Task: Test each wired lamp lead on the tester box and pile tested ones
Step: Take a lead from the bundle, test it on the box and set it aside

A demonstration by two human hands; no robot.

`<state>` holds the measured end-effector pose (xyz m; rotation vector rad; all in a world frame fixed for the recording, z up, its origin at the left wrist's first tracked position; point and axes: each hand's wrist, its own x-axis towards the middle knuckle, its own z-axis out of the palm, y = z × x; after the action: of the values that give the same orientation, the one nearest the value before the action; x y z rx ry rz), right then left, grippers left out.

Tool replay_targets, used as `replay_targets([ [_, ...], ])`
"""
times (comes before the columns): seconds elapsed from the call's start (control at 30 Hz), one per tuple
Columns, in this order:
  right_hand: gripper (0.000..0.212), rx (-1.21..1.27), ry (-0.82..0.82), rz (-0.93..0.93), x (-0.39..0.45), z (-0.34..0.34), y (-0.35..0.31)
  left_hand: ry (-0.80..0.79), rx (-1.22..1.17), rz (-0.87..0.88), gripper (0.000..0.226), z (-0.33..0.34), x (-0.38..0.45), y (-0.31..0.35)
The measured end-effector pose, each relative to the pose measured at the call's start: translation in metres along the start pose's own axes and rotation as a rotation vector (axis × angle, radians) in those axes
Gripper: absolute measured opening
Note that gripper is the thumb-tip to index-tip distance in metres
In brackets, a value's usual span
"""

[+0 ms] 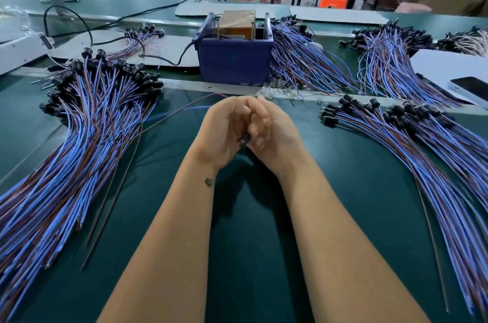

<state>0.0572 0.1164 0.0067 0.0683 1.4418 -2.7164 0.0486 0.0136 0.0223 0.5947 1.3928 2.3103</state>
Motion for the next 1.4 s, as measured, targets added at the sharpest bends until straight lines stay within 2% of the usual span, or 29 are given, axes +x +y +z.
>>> replay_targets([
  [0.07, 0.056, -0.075, 0.080, -0.039, 0.000, -0.001, -0.002, -0.046, -0.034, -0.079, 0.022, -0.006, -0.002, 0.000],
  [0.13, 0.031, -0.099, 0.186, -0.080, 0.000, -0.001, -0.003, -0.113, -0.022, -0.147, 0.018, -0.012, -0.003, 0.002],
  [0.23, 0.009, -0.102, 0.299, -0.121, 0.001, -0.005, -0.006, -0.312, 0.042, -0.279, 0.020, -0.018, -0.006, 0.005],
  [0.3, 0.004, -0.097, 0.310, -0.111, 0.000, -0.006, -0.009, -0.446, 0.090, -0.350, 0.028, -0.018, -0.008, 0.005],
  [0.37, 0.005, -0.106, 0.284, -0.103, -0.001, -0.009, -0.012, -0.468, 0.066, -0.343, 0.031, -0.019, -0.009, 0.005],
  [0.43, 0.007, -0.110, 0.225, -0.118, -0.001, -0.012, -0.012, -0.316, 0.015, -0.277, 0.034, -0.022, -0.007, 0.005],
  [0.57, 0.014, -0.120, 0.135, -0.117, -0.002, -0.011, -0.012, 0.296, 0.191, -0.095, 0.036, -0.034, 0.004, 0.001],
  [0.67, 0.015, -0.234, 0.106, -0.119, -0.001, -0.007, -0.008, 0.501, 0.283, -0.064, 0.022, -0.038, 0.011, -0.009],
  [0.8, 0.016, -0.463, 0.116, -0.153, -0.002, 0.001, 0.000, 0.535, 0.257, 0.020, 0.028, -0.034, 0.015, -0.013],
  [0.97, 0.010, -0.626, 0.142, -0.170, -0.002, 0.003, 0.005, 0.562, 0.286, 0.042, 0.011, -0.036, 0.014, -0.013],
  [1.27, 0.012, -0.648, 0.253, -0.276, 0.000, 0.001, 0.007, 0.496, 0.435, 0.012, 0.015, -0.028, 0.013, -0.013],
  [1.4, 0.015, -0.638, 0.304, -0.302, 0.001, 0.000, 0.006, 0.615, 0.413, 0.028, 0.020, -0.033, 0.012, -0.011],
])
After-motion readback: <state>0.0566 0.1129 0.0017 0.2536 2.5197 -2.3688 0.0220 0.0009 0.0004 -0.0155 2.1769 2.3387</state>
